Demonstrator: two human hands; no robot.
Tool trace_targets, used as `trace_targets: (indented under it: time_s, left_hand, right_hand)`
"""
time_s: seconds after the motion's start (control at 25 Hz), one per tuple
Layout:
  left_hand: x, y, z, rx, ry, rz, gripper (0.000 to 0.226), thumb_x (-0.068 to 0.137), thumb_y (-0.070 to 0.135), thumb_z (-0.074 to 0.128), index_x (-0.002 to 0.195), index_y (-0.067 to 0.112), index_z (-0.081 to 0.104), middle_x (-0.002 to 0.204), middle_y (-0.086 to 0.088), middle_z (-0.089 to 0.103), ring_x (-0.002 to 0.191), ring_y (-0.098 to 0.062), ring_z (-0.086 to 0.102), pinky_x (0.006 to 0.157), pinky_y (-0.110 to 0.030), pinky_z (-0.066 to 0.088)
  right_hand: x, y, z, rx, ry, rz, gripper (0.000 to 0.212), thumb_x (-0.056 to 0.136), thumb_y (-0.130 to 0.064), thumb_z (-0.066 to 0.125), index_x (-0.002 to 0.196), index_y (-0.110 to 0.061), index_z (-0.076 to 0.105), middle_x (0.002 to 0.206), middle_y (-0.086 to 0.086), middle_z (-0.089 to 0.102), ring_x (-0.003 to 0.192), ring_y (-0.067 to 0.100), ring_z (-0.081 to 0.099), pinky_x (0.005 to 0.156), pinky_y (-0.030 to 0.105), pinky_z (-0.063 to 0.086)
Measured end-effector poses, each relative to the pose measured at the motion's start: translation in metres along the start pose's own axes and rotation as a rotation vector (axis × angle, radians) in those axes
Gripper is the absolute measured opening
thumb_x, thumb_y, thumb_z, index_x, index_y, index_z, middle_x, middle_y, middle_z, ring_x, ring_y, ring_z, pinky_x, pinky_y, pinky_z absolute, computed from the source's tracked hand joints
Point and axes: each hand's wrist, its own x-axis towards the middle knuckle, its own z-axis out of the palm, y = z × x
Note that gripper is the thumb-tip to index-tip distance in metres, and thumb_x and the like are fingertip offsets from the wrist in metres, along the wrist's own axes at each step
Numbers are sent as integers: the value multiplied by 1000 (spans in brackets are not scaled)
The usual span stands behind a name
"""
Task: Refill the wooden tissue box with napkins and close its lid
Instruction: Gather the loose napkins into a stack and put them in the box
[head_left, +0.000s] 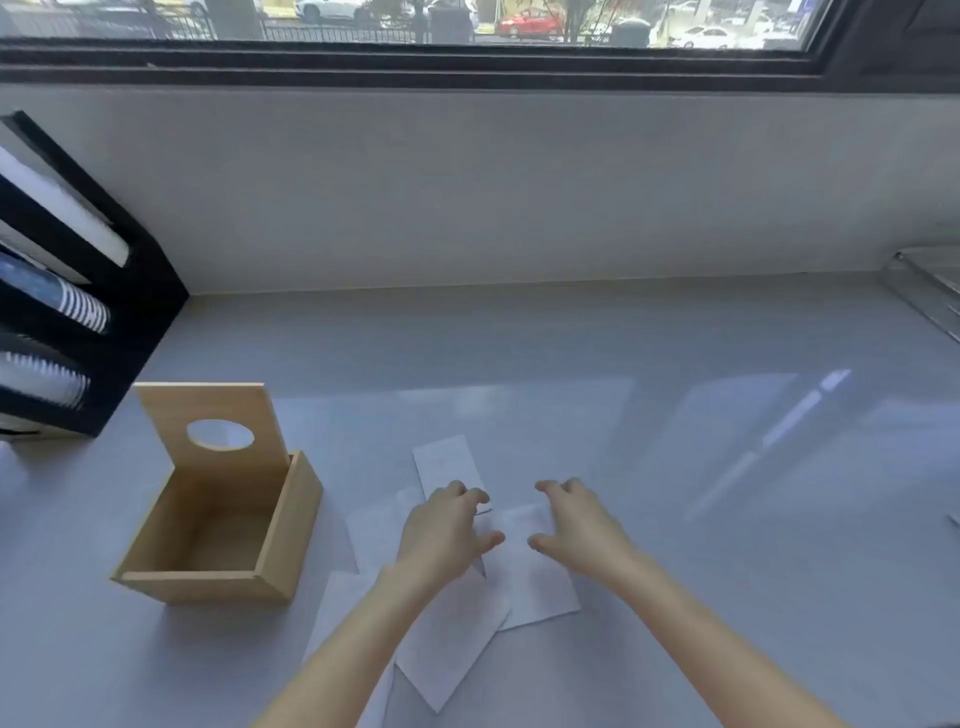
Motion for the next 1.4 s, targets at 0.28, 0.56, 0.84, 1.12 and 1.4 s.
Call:
trace_targets:
  time_s: [0.28, 0.56, 0.84, 1.12, 1.4]
  left_hand:
    - [10, -7, 11, 3, -24, -6, 42, 86, 40, 55, 125, 25, 49, 122, -2, 51, 117, -18, 49, 91, -31, 38]
    - [15, -9, 13, 11, 2, 4, 34, 86, 33, 54, 119, 24, 51, 117, -3, 51, 112, -20, 49, 89, -31, 37]
    - [11, -10, 17, -117, 75, -7, 22, 88, 27, 49, 105, 18, 57, 107, -1, 57, 104, -18, 52, 81, -26, 35]
    - [-1, -10, 1, -862, 85, -154, 13, 83, 23, 63, 95, 20, 57, 91, 4, 57, 71, -9, 50, 57, -8, 40]
    - [-15, -8, -18, -1081, -29, -138, 12, 90, 22, 54, 96, 22, 65, 90, 9, 66, 82, -6, 60, 65, -18, 40]
  right_hand:
    - [16, 4, 5, 6, -24, 24, 51, 84, -21, 58, 131, -12, 40, 131, 10, 35, 126, 26, 34, 97, 35, 42]
    - [27, 7, 6, 42, -26, 41, 28, 83, -11, 52, 111, -8, 57, 123, 13, 41, 120, 28, 39, 98, 33, 40]
    - [17, 7, 11, 161, 85, -18, 22, 86, -13, 49, 103, -8, 61, 96, 2, 47, 106, 26, 52, 87, 32, 43]
    - [4, -3, -10, 634, 151, -3, 10, 86, -15, 55, 81, -23, 57, 83, -3, 59, 78, 14, 53, 58, 15, 38]
    - [-2, -21, -29, 840, 146, -84, 21, 89, -10, 56, 73, -25, 55, 75, 0, 57, 66, 11, 51, 56, 15, 40]
